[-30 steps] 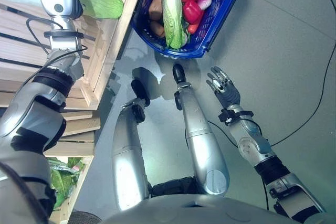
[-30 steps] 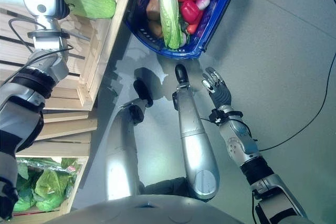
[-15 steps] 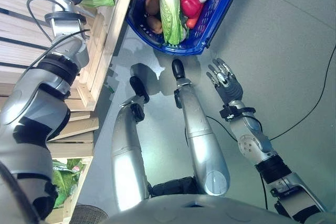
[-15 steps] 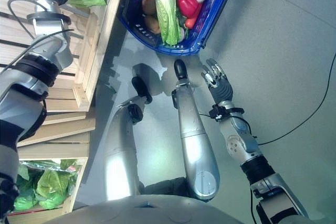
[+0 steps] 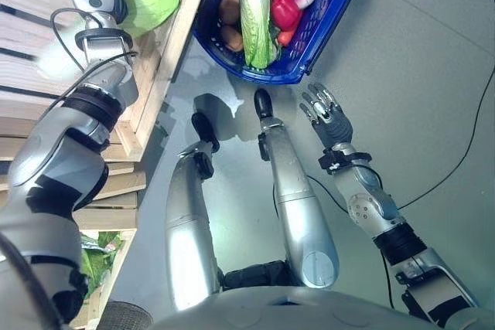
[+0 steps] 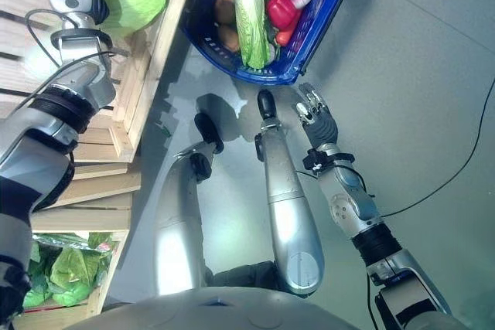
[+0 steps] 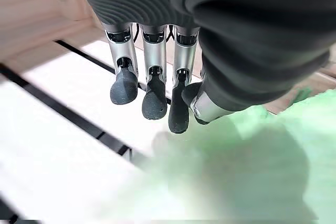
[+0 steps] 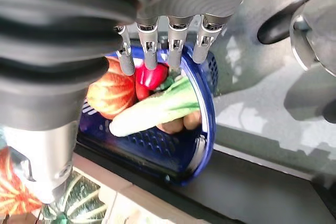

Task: Pick up fruits and vegetables into the basket

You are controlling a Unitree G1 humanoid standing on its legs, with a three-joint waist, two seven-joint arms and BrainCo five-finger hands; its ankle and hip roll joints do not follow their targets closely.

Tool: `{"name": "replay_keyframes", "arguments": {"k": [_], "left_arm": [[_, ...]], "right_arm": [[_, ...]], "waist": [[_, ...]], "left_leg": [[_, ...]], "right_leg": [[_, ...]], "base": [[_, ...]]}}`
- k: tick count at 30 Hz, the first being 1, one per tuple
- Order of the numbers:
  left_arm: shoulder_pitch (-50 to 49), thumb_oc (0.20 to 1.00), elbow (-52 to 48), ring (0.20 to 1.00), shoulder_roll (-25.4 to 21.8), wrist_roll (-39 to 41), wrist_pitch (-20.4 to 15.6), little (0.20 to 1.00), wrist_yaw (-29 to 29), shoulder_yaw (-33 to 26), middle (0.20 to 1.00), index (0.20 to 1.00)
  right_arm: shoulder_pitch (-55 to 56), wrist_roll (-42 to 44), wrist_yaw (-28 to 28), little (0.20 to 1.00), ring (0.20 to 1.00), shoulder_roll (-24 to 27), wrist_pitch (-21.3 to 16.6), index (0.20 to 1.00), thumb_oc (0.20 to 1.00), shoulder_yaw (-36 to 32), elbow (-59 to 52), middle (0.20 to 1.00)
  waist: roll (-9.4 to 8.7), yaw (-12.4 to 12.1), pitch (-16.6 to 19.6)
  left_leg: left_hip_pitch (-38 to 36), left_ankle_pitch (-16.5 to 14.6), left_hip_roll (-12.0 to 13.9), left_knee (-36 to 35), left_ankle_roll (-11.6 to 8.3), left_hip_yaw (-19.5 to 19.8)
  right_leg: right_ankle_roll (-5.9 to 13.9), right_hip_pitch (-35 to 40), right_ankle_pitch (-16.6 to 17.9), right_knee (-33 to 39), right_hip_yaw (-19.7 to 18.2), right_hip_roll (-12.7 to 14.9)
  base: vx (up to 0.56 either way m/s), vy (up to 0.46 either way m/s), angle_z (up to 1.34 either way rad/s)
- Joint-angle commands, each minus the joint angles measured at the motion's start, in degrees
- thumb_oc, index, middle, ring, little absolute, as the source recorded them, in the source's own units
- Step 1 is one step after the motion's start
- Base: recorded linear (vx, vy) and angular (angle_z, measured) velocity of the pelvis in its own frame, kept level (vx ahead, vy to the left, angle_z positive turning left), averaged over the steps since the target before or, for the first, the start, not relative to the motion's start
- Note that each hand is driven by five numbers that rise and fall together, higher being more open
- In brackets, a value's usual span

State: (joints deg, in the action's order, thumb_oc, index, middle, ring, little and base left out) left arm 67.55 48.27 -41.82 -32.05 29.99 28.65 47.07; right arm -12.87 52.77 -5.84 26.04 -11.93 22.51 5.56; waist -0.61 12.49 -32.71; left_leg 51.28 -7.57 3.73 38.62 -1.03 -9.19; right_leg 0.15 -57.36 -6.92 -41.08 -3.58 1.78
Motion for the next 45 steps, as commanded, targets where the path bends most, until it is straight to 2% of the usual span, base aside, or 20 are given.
{"name": "replay_keyframes", "arguments": {"k": [1, 4, 8, 9, 10, 11, 14, 16, 17, 18, 19, 20, 21, 23, 27, 31, 35, 38, 42, 45], "left_arm": [[-3.02, 0.2, -2.23, 0.2, -4.8, 1.23, -1.22, 0.2, 3.43, -4.01, 0.2, 0.2], [-4.0, 0.2, -2.91, 0.2, -4.97, 0.98, -1.11, 0.2, 3.25, -4.78, 0.2, 0.2], [-8.76, 0.2, -4.51, 0.2, -5.04, 4.93, -0.57, 0.2, 4.07, -7.9, 0.2, 0.2], [-10.07, 0.464, -4.96, 0.464, -4.62, 6.51, -0.58, 0.464, 4.91, -8.89, 0.464, 0.464], [-10.99, 0.9, -5.37, 0.9, -4.2, 7.33, -0.76, 0.9, 5.89, -9.66, 0.9, 0.9], [-12.06, 1.0, -5.68, 1.0, -3.55, 8.13, -1.76, 1.0, 7.86, -10.74, 1.0, 1.0], [-13.4, 1.0, -6.96, 1.0, -2.84, 9.87, -3.86, 1.0, 12.13, -12.61, 1.0, 1.0], [-14.41, 1.0, -8.11, 1.0, -2.6, 11.42, -7.0, 1.0, 16.2, -13.99, 1.0, 1.0], [-15.26, 1.0, -8.92, 1.0, -2.51, 13.25, -9.15, 1.0, 18.98, -15.1, 1.0, 1.0], [-16.88, 1.0, -9.95, 1.0, -1.65, 16.16, -13.18, 1.0, 22.3, -17.12, 1.0, 1.0], [-16.97, 1.0, -10.03, 1.0, -1.6, 16.48, -13.45, 1.0, 22.54, -17.22, 1.0, 1.0], [-19.47, 1.0, -11.75, 1.0, 0.17, 21.07, -18.11, 1.0, 24.7, -20.15, 1.0, 1.0], [-19.97, 1.0, -12.05, 1.0, 0.52, 22.12, -19.16, 1.0, 25.08, -20.68, 1.0, 1.0], [-23.36, 1.0, -13.39, 1.0, 3.83, 22.97, -24.56, 1.0, 27.51, -24.72, 1.0, 1.0], [-27.38, 1.0, -16.5, 1.0, 7.55, 24.34, -29.72, 1.0, 29.84, -28.02, 1.0, 1.0], [-28.35, 1.0, -17.65, 1.0, 8.77, 22.07, -31.31, 1.0, 31.44, -28.67, 1.0, 1.0], [-29.18, 1.0, -17.52, 1.0, 9.62, 23.3, -31.91, 1.0, 28.23, -27.65, 1.0, 1.0], [-29.14, 1.0, -16.37, 1.0, 10.48, 24.06, -30.2, 1.0, 26.11, -26.11, 1.0, 1.0], [-28.2, 1.0, -13.25, 1.0, 10.68, 24.0, -24.79, 1.0, 25.45, -23.94, 1.0, 1.0], [-27.09, 1.0, -11.18, 1.0, 10.72, 22.79, -22.86, 1.0, 25.58, -23.3, 1.0, 1.0]], "right_arm": [[2.78, -1.23, 0.06, 1.0, 1.0, -0.59, -1.03, 1.0, 1.0, 0.24, -4.7, 1.0], [2.97, -1.26, 0.52, 1.0, 1.0, -0.68, -1.16, 1.0, 1.0, 0.24, -4.5, 1.0], [3.33, -1.99, 0.01, 1.0, 1.0, -1.13, -1.76, 1.0, 1.0, 0.25, -4.74, 1.0], [3.25, -2.11, -0.36, 1.0, 1.0, -1.22, -1.76, 1.0, 1.0, 0.41, -4.91, 1.0], [3.31, -2.41, -0.37, 1.0, 1.0, -1.33, -1.8, 1.0, 1.0, 0.44, -4.84, 1.0], [3.17, -2.76, -0.8, 1.0, 1.0, -1.59, -1.59, 1.0, 1.0, 0.57, -4.99, 1.0], [2.94, -3.03, -1.64, 1.0, 1.0, -1.84, -1.39, 1.0, 1.0, 0.67, -5.35, 1.0], [3.1, -3.2, -1.75, 1.0, 1.0, -1.95, -1.63, 1.0, 1.0, 0.88, -5.54, 1.0], [3.25, -3.21, -1.77, 1.0, 1.0, -2.01, -1.66, 1.0, 1.0, 0.81, -5.63, 1.0], [3.67, -3.35, -2.0, 1.0, 1.0, -2.17, -2.02, 1.0, 1.0, 0.99, -5.79, 1.0], [3.69, -3.33, -1.99, 1.0, 1.0, -2.18, -2.04, 1.0, 1.0, 1.0, -5.77, 1.0], [4.07, -3.83, -2.38, 1.0, 1.0, -2.59, -2.4, 1.0, 1.0, 1.09, -5.83, 1.0], [4.15, -3.86, -2.51, 1.0, 1.0, -2.67, -2.42, 1.0, 1.0, 1.12, -5.91, 1.0], [4.34, -4.54, -3.01, 1.0, 1.0, -3.69, -2.35, 1.0, 1.0, 1.02, -5.85, 1.0], [3.72, -5.1, -4.42, 1.0, 1.0, -4.96, -1.43, 1.0, 1.0, 1.16, -6.32, 1.0], [3.06, -5.06, -5.36, 1.0, 1.0, -5.32, -1.41, 1.0, 1.0, 1.4, -6.26, 1.0], [2.64, -5.01, -5.09, 1.0, 1.0, -5.45, -1.52, 1.0, 1.0, 1.48, -5.12, 1.0], [2.45, -4.8, -4.28, 1.0, 1.0, -5.53, -1.7, 1.0, 1.0, 1.65, -4.05, 1.0], [1.44, -3.95, -3.89, 1.0, 1.0, -5.42, -1.75, 1.0, 1.0, 1.97, -3.11, 1.0], [0.73, -2.62, -3.43, 1.0, 1.0, -5.53, -1.75, 1.0, 1.0, 2.13, -2.59, 1.0]], "waist": [[-1.09, -0.33, 2.92], [-1.05, -0.57, 2.92], [-0.78, -1.5, 2.92], [-0.74, -1.73, 2.92], [-0.78, -1.86, 2.92], [-0.86, -2.09, 2.92], [-0.92, -2.39, 2.92], [-0.98, -2.68, 2.92], [-0.99, -2.86, 2.92], [-0.98, -3.13, 2.92], [-0.98, -3.14, 2.92], [-0.92, -3.58, 2.92], [-0.9, -3.63, 2.92], [-0.82, -4.23, 2.92], [-0.77, -5.08, 2.92], [-0.94, -5.41, 2.92], [-0.98, -5.57, 2.92], [-1.01, -5.52, 2.92], [-1.19, -5.43, 2.92], [-1.36, -5.31, 2.92]], "left_leg": [[0.91, -0.2, -2.83, -0.98, 0.82, -1.39], [0.58, 0.02, -2.9, -1.26, 0.73, -1.19], [0.17, 0.11, -2.94, -1.4, 0.64, -0.78], [0.1, 0.12, -2.97, -1.34, 0.6, -0.62], [0.15, 0.07, -3.0, -1.18, 0.62, -0.48], [0.12, 0.12, -2.99, -1.16, 0.59, -0.31], [0.13, 0.33, -3.01, -1.39, 0.51, -0.08], [0.02, 0.41, -3.02, -1.52, 0.54, 0.08], [-0.2, 0.49, -3.04, -1.8, 0.55, 0.15], [-0.28, 0.51, -3.1, -1.76, 0.59, 0.32], [-0.27, 0.5, -3.1, -1.74, 0.59, 0.32], [-0.2, 0.64, -3.27, -1.87, 0.63, 0.61], [-0.19, 0.68, -3.31, -1.88, 0.62, 0.68], [-0.28, 0.89, -3.67, -2.12, 0.53, 1.24], [-0.05, 1.17, -3.9, -2.4, 0.41, 1.89], [-0.04, 1.04, -3.87, -2.35, 0.64, 2.01], [0.11, 1.08, -3.89, -2.03, 0.61, 2.09], [0.26, 1.3, -3.97, -2.07, 0.57, 2.23], [0.45, 1.4, -3.87, -2.0, 0.71, 2.1], [0.62, 1.42, -3.76, -1.85, 0.72, 2.06]], "right_leg": [[0.86, 4.57, 2.9, 5.41, 4.13, -1.07], [0.86, 5.03, 2.93, 5.67, 4.27, -1.0], [0.68, 5.68, 2.46, 5.58, 4.84, -0.82], [0.63, 5.79, 2.33, 5.39, 5.0, -0.8], [0.64, 5.73, 2.26, 5.14, 5.08, -0.79], [0.62, 5.87, 2.12, 5.05, 5.23, -0.76], [0.6, 5.98, 2.1, 5.22, 5.39, -0.72], [0.56, 6.21, 2.09, 5.43, 5.52, -0.71], [0.52, 6.44, 2.05, 5.59, 5.63, -0.71], [0.48, 6.53, 1.97, 5.49, 5.68, -0.81], [0.48, 6.52, 1.96, 5.47, 5.69, -0.82], [0.42, 6.52, 1.92, 5.45, 5.81, -0.85], [0.43, 6.54, 1.92, 5.45, 5.82, -0.87], [0.47, 6.75, 1.93, 5.56, 6.05, -0.87], [0.42, 6.68, 1.85, 5.58, 6.27, -0.93], [0.35, 6.64, 1.63, 5.37, 6.43, -1.0], [0.34, 6.57, 1.77, 5.16, 6.51, -1.06], [0.52, 6.29, 1.86, 4.78, 6.44, -1.08], [0.45, 5.99, 1.85, 4.51, 6.43, -1.13], [0.42, 5.78, 1.81, 4.23, 6.42, -1.14]], "base": [[-0.01, -0.025, 0.08], [-0.01, -0.027, 0.06], [-0.03, -0.043, 0.07], [-0.01, -0.027, 0.05], [0.0, -0.032, 0.04], [0.0, -0.024, 0.04], [0.0, -0.022, 0.04], [0.0, -0.012, 0.02], [0.0, -0.029, 0.06], [0.0, -0.026, 0.07], [0.01, -0.035, 0.06], [0.0, -0.02, 0.03], [0.0, -0.025, 0.04], [0.0, -0.01, 0.02], [0.0, -0.016, 0.0], [0.0, 0.0, 0.0], [0.0, 0.0, 0.0], [0.0, 0.0, 0.0], [0.0, 0.0, 0.0], [0.0, 0.0, 0.0]]}}
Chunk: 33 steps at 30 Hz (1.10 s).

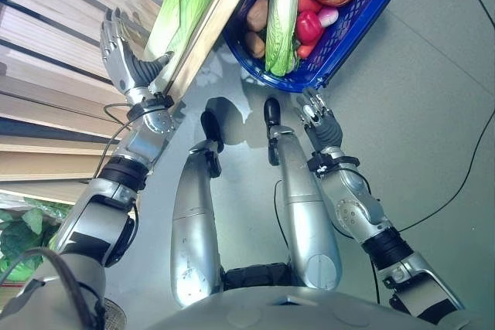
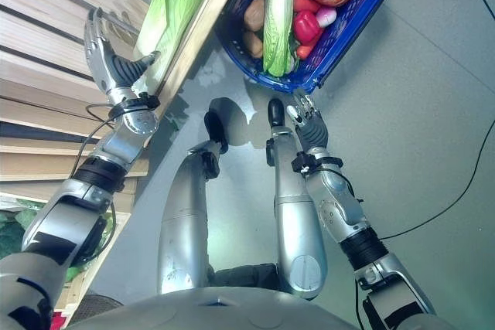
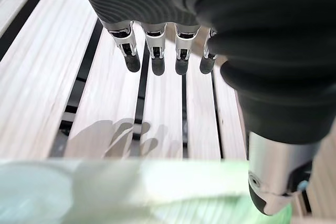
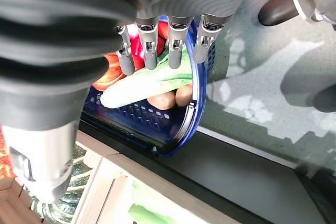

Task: Pick up fruits and vegetables into the basket

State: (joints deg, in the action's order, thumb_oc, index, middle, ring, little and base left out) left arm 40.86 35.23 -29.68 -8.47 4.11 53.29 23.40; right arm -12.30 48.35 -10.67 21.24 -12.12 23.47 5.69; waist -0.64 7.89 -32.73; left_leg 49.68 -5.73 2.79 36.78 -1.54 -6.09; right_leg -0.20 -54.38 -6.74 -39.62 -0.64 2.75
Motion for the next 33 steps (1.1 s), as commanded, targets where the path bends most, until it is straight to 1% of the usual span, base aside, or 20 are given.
{"name": "replay_keyframes", "arguments": {"k": [1, 5, 7, 8, 11, 12, 14, 16, 17, 18, 21, 22, 24, 28, 32, 33], "left_arm": [[1.18, 1.0, 4.04, 1.0, -1.7, -0.15, 4.6, 1.0, 0.67, 1.13, 1.0, 1.0], [5.05, 1.0, 9.34, 1.0, -2.33, 2.89, 6.91, 1.0, -0.93, 2.19, 1.0, 1.0], [6.23, 1.0, 11.31, 1.0, -2.14, 3.49, 7.38, 1.0, -1.35, 2.48, 1.0, 1.0], [7.12, 1.0, 12.22, 1.0, -2.29, 3.21, 8.38, 1.0, -2.09, 2.9, 1.0, 1.0], [8.52, 1.0, 13.92, 1.0, -2.19, 3.69, 11.1, 1.0, -3.07, 3.86, 1.0, 1.0], [8.52, 1.0, 13.93, 1.0, -2.19, 3.69, 11.1, 1.0, -3.07, 3.86, 1.0, 1.0], [9.89, 1.0, 15.1, 1.0, -2.41, 2.55, 13.13, 1.0, -3.78, 4.64, 1.0, 1.0], [10.5, 1.0, 15.36, 1.0, -2.43, 2.28, 14.08, 1.0, -3.85, 5.15, 1.0, 1.0], [11.13, 1.0, 15.38, 1.0, -2.37, 2.62, 15.3, 1.0, -3.94, 5.67, 1.0, 1.0], [11.54, 1.0, 15.37, 1.0, -2.36, 2.38, 15.8, 1.0, -4.16, 5.95, 1.0, 1.0], [12.52, 1.0, 15.85, 1.0, -2.19, 1.31, 15.86, 1.0, -5.02, 7.09, 1.0, 1.0], [13.05, 1.0, 15.64, 1.0, -2.19, 0.31, 14.07, 1.0, -6.58, 7.52, 1.0, 1.0], [13.64, 1.0, 15.2, 1.0, -1.97, -0.92, 14.62, 1.0, -7.74, 8.37, 1.0, 1.0], [14.23, 1.0, 14.93, 1.0, -1.51, -0.5, 14.92, 1.0, -8.56, 9.18, 1.0, 1.0], [14.33, 1.0, 15.44, 1.0, -0.96, -0.95, 14.44, 1.0, -8.46, 9.5, 1.0, 1.0], [14.35, 0.887, 15.46, 0.887, -0.88, -1.39, 14.39, 0.887, -8.55, 9.47, 0.887, 0.887]], "right_arm": [[-0.41, 1.65, 1.45, 1.0, 1.0, -0.71, -1.82, 1.0, 1.0, 1.51, -2.24, 1.0], [-1.63, 1.57, 0.96, 1.0, 1.0, -1.06, -1.73, 1.0, 1.0, 2.46, -1.02, 1.0], [-2.09, 1.23, 0.46, 1.0, 1.0, -1.33, -1.75, 1.0, 1.0, 2.87, -0.69, 1.0], [-2.45, 1.3, 0.4, 1.0, 1.0, -1.44, -2.01, 1.0, 1.0, 3.09, -0.16, 1.0], [-3.48, 1.39, -0.05, 1.0, 1.0, -1.74, -1.78, 1.0, 1.0, 3.29, 0.23, 1.0], [-3.48, 1.39, -0.05, 1.0, 1.0, -1.74, -1.78, 1.0, 1.0, 3.29, 0.23, 1.0], [-4.14, 1.58, -0.25, 1.0, 1.0, -1.78, -1.8, 1.0, 1.0, 3.59, 0.75, 1.0], [-4.54, 1.64, -0.67, 1.0, 1.0, -1.96, -1.63, 1.0, 1.0, 3.65, 0.85, 1.0], [-4.96, 1.58, -1.02, 1.0, 1.0, -2.12, -1.32, 1.0, 1.0, 3.64, 0.98, 1.0], [-5.22, 1.46, -1.24, 1.0, 1.0, -2.25, -1.28, 1.0, 1.0, 3.71, 1.08, 1.0], [-5.73, 1.48, -1.85, 1.0, 1.0, -2.56, -1.08, 1.0, 1.0, 3.76, 1.19, 1.0], [-5.93, 1.34, -2.19, 1.0, 1.0, -2.69, -0.86, 1.0, 1.0, 3.8, 1.19, 1.0], [-6.23, 1.5, -2.45, 1.0, 1.0, -2.76, -0.57, 1.0, 1.0, 3.69, 1.23, 1.0], [-6.54, 1.34, -1.82, 1.0, 1.0, -2.95, -0.84, 1.0, 1.0, 3.67, 1.85, 1.0], [-7.06, 1.45, -1.85, 1.0, 1.0, -3.37, -1.47, 1.0, 1.0, 3.71, 2.46, 1.0], [-7.11, 1.46, -1.76, 1.0, 1.0, -3.43, -1.53, 1.0, 1.0, 3.71, 2.6, 1.0]], "waist": [[-1.51, -0.51, 2.93], [-1.89, 0.0, 2.93], [-2.02, 0.14, 2.93], [-2.06, 0.18, 2.93], [-2.06, 0.27, 2.93], [-2.07, 0.27, 2.93], [-2.09, 0.4, 2.93], [-2.07, 0.39, 2.93], [-2.02, 0.35, 2.93], [-1.99, 0.31, 2.93], [-1.98, 0.29, 2.93], [-2.03, 0.28, 2.93], [-2.07, 0.3, 2.93], [-2.1, 0.34, 2.93], [-2.24, 0.29, 2.93], [-2.26, 0.29, 2.93]], "left_leg": [[2.42, -0.38, -2.68, 0.26, 1.1, -1.13], [2.89, -0.38, -2.28, 0.87, 1.03, -1.37], [3.1, -0.27, -2.22, 0.89, 1.0, -1.39], [3.16, -0.26, -2.19, 0.91, 1.04, -1.46], [3.37, -0.08, -2.34, 0.71, 0.89, -1.44], [3.38, -0.08, -2.34, 0.71, 0.89, -1.44], [4.08, -0.08, -2.2, 1.15, 0.83, -1.46], [4.34, -0.12, -2.18, 1.3, 0.81, -1.45], [4.53, -0.19, -2.15, 1.43, 0.86, -1.45], [4.68, -0.2, -2.17, 1.44, 0.92, -1.41], [5.37, -0.2, -2.23, 1.65, 0.88, -1.32], [5.8, -0.21, -2.14, 1.79, 0.9, -1.34], [5.96, -0.13, -2.1, 1.64, 0.9, -1.35], [6.31, 0.25, -2.3, 0.85, 0.81, -1.26], [6.72, 0.4, -2.32, 0.52, 0.84, -1.28], [6.78, 0.39, -2.32, 0.52, 0.82, -1.29]], "right_leg": [[0.84, 2.55, 1.71, 2.54, 3.41, -2.12], [0.99, 1.91, 1.81, 1.92, 3.34, -1.91], [1.0, 1.68, 1.85, 1.79, 3.4, -1.85], [1.02, 1.56, 1.88, 1.72, 3.43, -1.83], [1.11, 1.2, 2.07, 1.69, 3.48, -1.82], [1.11, 1.19, 2.07, 1.69, 3.48, -1.82], [1.12, 0.43, 2.09, 1.14, 3.46, -1.75], [1.11, 0.14, 2.07, 0.93, 3.48, -1.71], [1.13, -0.11, 2.06, 0.72, 3.51, -1.65], [1.14, -0.32, 2.08, 0.6, 3.55, -1.62], [1.17, -0.98, 2.17, 0.4, 3.56, -1.59], [1.19, -1.42, 2.18, 0.17, 3.64, -1.54], [1.23, -1.74, 2.25, 0.02, 3.69, -1.66], [1.37, -2.27, 2.51, 0.37, 3.66, -1.86], [1.41, -2.72, 2.55, 0.44, 3.71, -2.07], [1.42, -2.78, 2.56, 0.44, 3.69, -2.1]], "base": [[0.0, 0.0, 0.0], [0.0, 0.0, 0.0], [0.0, 0.0, 0.0], [0.0, 0.0, 0.0], [0.0, 0.0, 0.0], [0.0, 0.0, 0.0], [0.0, 0.0, 0.0], [0.0, 0.002, -0.02], [0.0, 0.0, 0.0], [0.0, 0.0, 0.0], [0.0, 0.0, 0.0], [0.0, 0.0, 0.0], [0.0, -0.002, 0.02], [0.0, -0.009, 0.0], [-0.01, -0.025, -0.02], [-0.02, -0.031, -0.02]]}}
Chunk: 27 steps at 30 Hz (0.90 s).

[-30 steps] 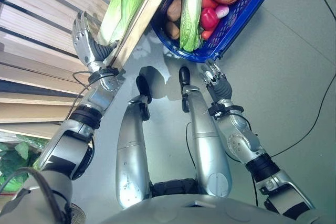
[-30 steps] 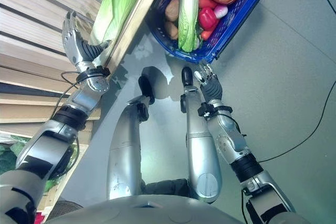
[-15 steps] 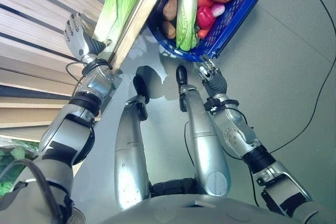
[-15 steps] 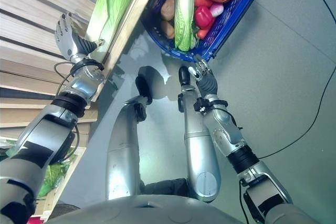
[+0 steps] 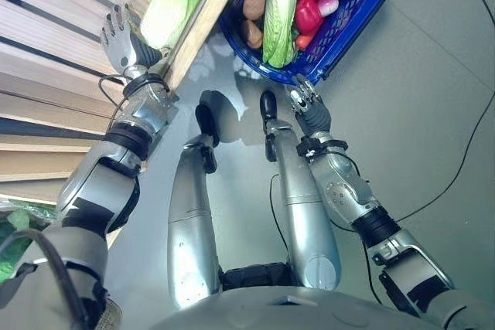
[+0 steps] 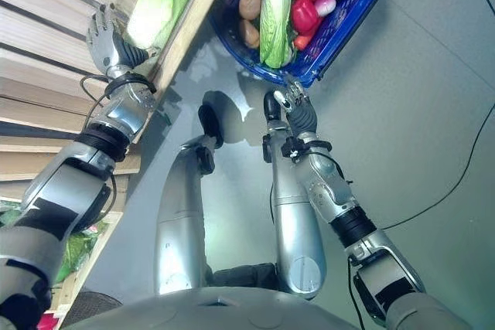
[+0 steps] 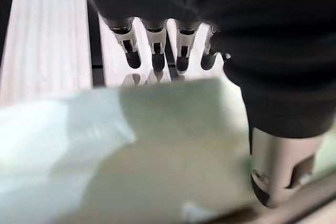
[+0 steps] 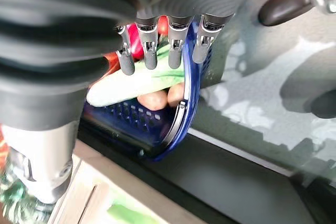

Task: Pick up fruits and vegetables into the basket

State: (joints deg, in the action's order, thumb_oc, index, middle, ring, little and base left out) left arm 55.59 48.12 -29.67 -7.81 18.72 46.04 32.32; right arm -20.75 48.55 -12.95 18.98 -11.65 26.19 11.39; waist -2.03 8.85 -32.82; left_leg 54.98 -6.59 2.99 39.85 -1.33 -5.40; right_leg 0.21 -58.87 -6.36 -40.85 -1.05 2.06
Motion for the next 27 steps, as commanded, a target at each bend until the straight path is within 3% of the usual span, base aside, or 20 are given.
{"name": "replay_keyframes", "arguments": {"k": [1, 3, 4, 5, 15, 21, 25, 27], "left_arm": [[-0.33, 0.827, 2.61, 0.827, -0.9, -2.23, -0.32, 0.827, -1.39, 0.6, 0.827, 0.827], [0.05, 0.498, 2.67, 0.498, -1.08, -3.28, -1.68, 0.498, -2.05, 1.17, 0.498, 0.498], [0.1, 0.46, 2.63, 0.46, -1.1, -3.66, -1.74, 0.46, -2.22, 1.24, 0.46, 0.46], [-0.02, 0.2, 2.23, 0.2, -1.05, -4.06, -2.0, 0.2, -2.33, 1.52, 0.2, 0.2], [-0.43, 0.2, 1.0, 0.2, -1.44, -5.69, -4.6, 0.2, -0.36, 1.92, 0.2, 0.2], [-1.45, 0.2, 0.22, 0.2, -1.69, -4.39, -3.81, 0.2, 1.56, 0.79, 0.2, 0.2], [-2.67, 0.2, -0.27, 0.2, -2.06, -3.28, -6.71, 0.2, 4.08, -0.95, 0.2, 0.2], [-4.87, 0.2, -1.87, 0.2, -2.82, -2.86, -11.43, 0.2, 7.2, -3.29, 0.2, 0.2]], "right_arm": [[1.31, 1.31, 0.58, 1.0, 1.0, -1.16, -2.02, 1.0, 1.0, 0.99, -3.04, 1.0], [1.26, 1.64, 0.83, 1.0, 1.0, -1.11, -2.13, 1.0, 1.0, 1.08, -2.95, 1.0], [1.31, 1.68, 0.91, 1.0, 1.0, -1.11, -2.15, 1.0, 1.0, 1.07, -2.94, 1.0], [1.54, 1.73, 1.17, 1.0, 1.0, -1.11, -2.18, 1.0, 1.0, 1.0, -2.96, 1.0], [2.44, 1.94, 2.69, 1.0, 1.0, -1.25, -2.96, 1.0, 1.0, 1.64, -3.11, 1.0], [3.2, 1.51, 2.97, 1.0, 1.0, -1.31, -3.47, 1.0, 1.0, 1.67, -3.86, 1.0], [3.72, 1.24, 3.56, 1.0, 1.0, -1.56, -4.36, 1.0, 1.0, 1.7, -3.72, 1.0], [4.86, 0.71, 4.72, 1.0, 1.0, -1.34, -5.11, 1.0, 1.0, 1.5, -4.11, 1.0]], "waist": [[-0.88, -0.68, 3.02], [-0.97, -0.67, 3.02], [-0.99, -0.67, 3.02], [-0.97, -0.67, 3.02], [-0.99, -0.73, 3.02], [-0.96, -0.87, 3.02], [-0.97, -1.06, 3.02], [-1.01, -1.37, 3.02]], "left_leg": [[1.49, 1.27, -2.52, -2.59, 0.61, -1.98], [1.55, 1.44, -2.49, -2.77, 0.45, -1.93], [1.56, 1.46, -2.47, -2.77, 0.41, -1.93], [1.58, 1.45, -2.5, -2.73, 0.37, -1.9], [-0.42, 2.14, -2.36, -4.44, 0.16, -1.95], [-2.03, 2.51, -2.17, -5.53, 0.04, -1.95], [-3.97, 2.71, -1.94, -6.4, -0.17, -1.9], [-7.03, 2.98, -1.99, -7.86, -0.4, -1.7]], "right_leg": [[1.0, 1.7, 2.19, 1.69, 4.1, -1.43], [1.01, 1.7, 2.34, 1.92, 4.18, -1.48], [1.02, 1.73, 2.39, 2.01, 4.18, -1.48], [1.09, 1.72, 2.4, 1.97, 4.2, -1.5], [1.26, 3.77, 2.64, 3.68, 4.43, -1.74], [1.27, 5.43, 2.35, 4.3, 4.75, -1.72], [1.34, 7.44, 2.1, 4.96, 4.97, -1.55], [1.44, 10.76, 2.06, 6.7, 5.13, -1.53]], "base": [[0.0, 0.0, 0.0], [-0.02, -0.034, -0.01], [-0.02, -0.041, 0.0], [-0.01, -0.03, 0.0], [-0.01, -0.027, -0.01], [-0.01, -0.012, 0.0], [0.0, 0.0, 0.0], [-0.01, -0.02, 0.01]]}}
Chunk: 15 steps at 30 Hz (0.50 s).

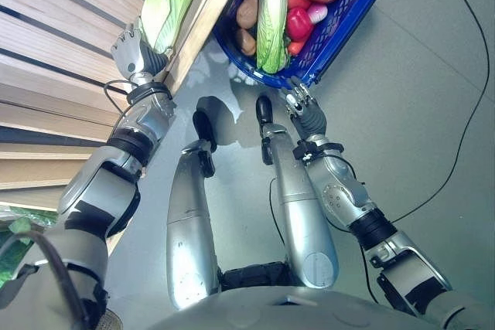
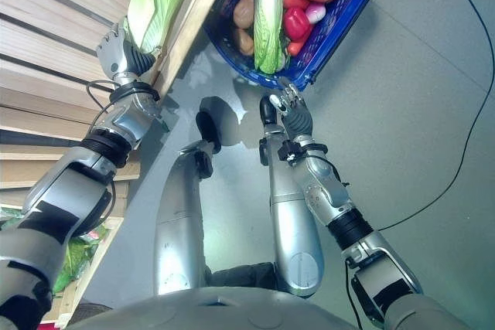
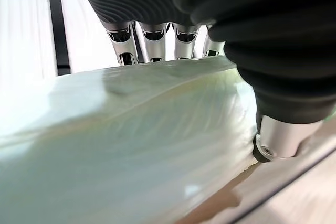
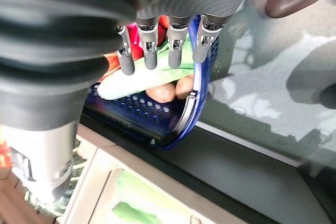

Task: Pick up fruits and vegetables into the basket

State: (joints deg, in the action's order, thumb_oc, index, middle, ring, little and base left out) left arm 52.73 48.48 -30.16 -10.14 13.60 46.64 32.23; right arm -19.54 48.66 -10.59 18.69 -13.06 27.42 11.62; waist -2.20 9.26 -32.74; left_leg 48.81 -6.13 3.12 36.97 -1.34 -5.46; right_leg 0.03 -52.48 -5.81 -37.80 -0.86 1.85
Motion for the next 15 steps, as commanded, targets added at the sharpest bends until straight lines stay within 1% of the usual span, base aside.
{"name": "replay_keyframes", "arguments": {"k": [1, 2, 3, 5, 6, 7, 8, 9, 10, 11, 12, 13, 14, 15], "left_arm": [[-3.21, 0.2, -3.16, 0.2, -2.64, -0.75, -8.29, 0.2, 7.69, -4.29, 0.2, 0.2], [-5.05, 0.2, -4.26, 0.2, -2.84, -1.49, -10.72, 0.2, 9.02, -5.73, 0.2, 0.2], [-6.54, 0.2, -5.37, 0.2, -2.92, -2.11, -12.33, 0.2, 9.76, -6.95, 0.2, 0.2], [-11.6, 0.2, -9.65, 0.2, -3.49, -4.43, -15.92, 0.2, 11.55, -9.99, 0.2, 0.2], [-12.24, 0.2, -10.26, 0.2, -3.65, -4.59, -16.43, 0.2, 11.82, -10.36, 0.2, 0.2], [-14.66, 0.2, -12.58, 0.2, -3.64, -5.45, -17.07, 0.2, 12.37, -11.61, 0.2, 0.2], [-18.91, 0.2, -17.19, 0.2, -4.21, -6.67, -17.78, 0.2, 12.47, -13.03, 0.2, 0.2], [-19.67, 0.2, -17.87, 0.2, -4.32, -7.07, -18.08, 0.2, 12.73, -13.28, 0.2, 0.2], [-21.96, 0.2, -20.23, 0.2, -4.15, -8.35, -18.49, 0.2, 12.8, -14.34, 0.2, 0.2], [-26.18, 0.2, -25.27, 0.2, -4.27, -9.79, -19.14, 0.2, 12.31, -15.91, 0.2, 0.2], [-26.91, 0.2, -26.07, 0.2, -4.3, -10.08, -19.25, 0.2, 12.3, -16.13, 0.2, 0.2], [-31.7, 0.2, -31.17, 0.2, -3.62, -12.4, -19.85, 0.2, 11.63, -17.72, 0.2, 0.2], [-32.32, 0.2, -31.77, 0.2, -3.58, -12.69, -20.12, 0.2, 11.53, -17.98, 0.2, 0.2], [-35.77, 0.2, -35.76, 0.2, -3.37, -13.52, -21.24, 0.2, 9.7, -19.26, 0.2, 0.2]], "right_arm": [[4.4, 0.45, 2.91, 1.0, 1.0, -0.98, -4.21, 1.0, 1.0, 0.09, -4.61, 1.0], [5.25, 0.12, 3.62, 1.0, 1.0, -0.93, -4.7, 1.0, 1.0, -0.28, -4.88, 1.0], [5.75, -0.14, 3.99, 1.0, 1.0, -0.92, -4.74, 1.0, 1.0, -0.7, -5.28, 1.0], [7.5, -1.19, 4.66, 1.0, 1.0, -0.76, -5.46, 1.0, 1.0, -1.49, -6.53, 1.0], [7.62, -1.38, 4.84, 1.0, 1.0, -0.71, -5.69, 1.0, 1.0, -1.64, -6.67, 1.0], [8.22, -1.81, 5.02, 1.0, 1.0, -0.73, -5.62, 1.0, 1.0, -2.2, -7.29, 1.0], [9.45, -1.99, 5.15, 1.0, 1.0, -0.3, -5.86, 1.0, 1.0, -3.05, -8.63, 1.0], [9.8, -2.17, 5.5, 1.0, 1.0, -0.25, -6.07, 1.0, 1.0, -3.22, -8.84, 1.0], [10.44, -2.17, 6.0, 1.0, 1.0, -0.05, -6.01, 1.0, 1.0, -3.88, -9.38, 1.0], [11.71, -2.33, 7.04, 1.0, 1.0, 0.34, -6.08, 1.0, 1.0, -5.11, -10.2, 1.0], [11.99, -2.37, 7.28, 1.0, 1.0, 0.39, -6.18, 1.0, 1.0, -5.21, -10.26, 1.0], [14.1, -2.51, 8.35, 1.0, 1.0, 0.53, -6.0, 1.0, 1.0, -6.39, -11.02, 1.0], [14.39, -2.68, 8.55, 1.0, 1.0, 0.57, -6.0, 1.0, 1.0, -6.54, -11.2, 1.0], [16.01, -2.89, 9.22, 1.0, 1.0, 0.7, -5.68, 1.0, 1.0, -7.54, -12.08, 1.0]], "waist": [[-0.8, -1.93, 2.95], [-0.69, -2.25, 2.95], [-0.62, -2.54, 2.95], [-0.22, -3.54, 2.95], [-0.12, -3.68, 2.95], [0.02, -4.03, 2.95], [0.3, -4.76, 2.95], [0.33, -4.83, 2.95], [0.43, -5.13, 2.95], [0.69, -5.81, 3.23], [0.72, -5.86, 3.31], [0.93, -6.59, 5.62], [0.94, -6.66, 5.86], [1.02, -7.35, 8.19]], "left_leg": [[-2.58, 2.78, -2.22, -5.96, -0.49, -1.4], [-4.64, 3.21, -2.48, -7.14, -0.75, -0.98], [-6.32, 3.52, -2.72, -8.27, -0.84, -0.53], [-12.28, 4.63, -3.43, -12.25, -0.99, 0.72], [-12.83, 4.93, -3.54, -12.73, -1.0, 0.95], [-15.25, 5.4, -3.91, -14.47, -0.93, 1.53], [-19.66, 5.83, -4.37, -17.07, -0.84, 2.47], [-20.31, 5.94, -4.42, -17.41, -0.88, 2.61], [-22.32, 6.27, -4.57, -18.61, -0.9, 3.13], [-26.34, 6.73, -4.66, -20.9, -1.03, 3.99], [-27.04, 6.85, -4.67, -21.36, -1.07, 4.13], [-30.23, 7.27, -5.0, -24.19, -1.0, 5.16], [-30.72, 7.37, -5.06, -24.65, -1.01, 5.31], [-33.66, 7.73, -5.27, -27.41, -0.92, 6.06]], "right_leg": [[1.63, 6.28, 1.61, 4.84, 5.02, -1.32], [1.73, 8.72, 1.73, 6.4, 5.07, -1.4], [1.69, 10.69, 1.86, 7.9, 5.17, -1.36], [1.59, 17.02, 2.22, 12.01, 5.39, -1.27], [1.61, 17.57, 2.37, 12.38, 5.42, -1.27], [1.58, 20.04, 2.45, 13.89, 5.48, -1.31], [1.42, 24.54, 2.4, 16.36, 5.46, -1.34], [1.39, 25.3, 2.43, 16.78, 5.45, -1.36], [1.33, 27.52, 2.47, 18.02, 5.57, -1.37], [1.05, 32.1, 2.58, 20.77, 5.66, -1.42], [1.01, 32.91, 2.65, 21.33, 5.69, -1.42], [0.92, 36.42, 2.89, 24.22, 6.12, -1.17], [0.92, 36.95, 2.97, 24.67, 6.21, -1.12], [0.93, 40.24, 3.35, 27.45, 6.74, -0.76]], "base": [[-0.02, -0.04, 0.05], [-0.02, -0.036, 0.06], [-0.02, -0.037, 0.07], [-0.01, -0.038, 0.11], [0.0, -0.026, 0.13], [0.02, -0.022, 0.16], [0.03, -0.018, 0.15], [0.04, -0.015, 0.21], [0.05, -0.016, 0.18], [0.06, -0.019, 0.16], [0.15, -0.024, 0.17], [0.12, -0.011, 0.16], [0.21, -0.02, 0.24], [0.17, -0.015, 0.25]]}}
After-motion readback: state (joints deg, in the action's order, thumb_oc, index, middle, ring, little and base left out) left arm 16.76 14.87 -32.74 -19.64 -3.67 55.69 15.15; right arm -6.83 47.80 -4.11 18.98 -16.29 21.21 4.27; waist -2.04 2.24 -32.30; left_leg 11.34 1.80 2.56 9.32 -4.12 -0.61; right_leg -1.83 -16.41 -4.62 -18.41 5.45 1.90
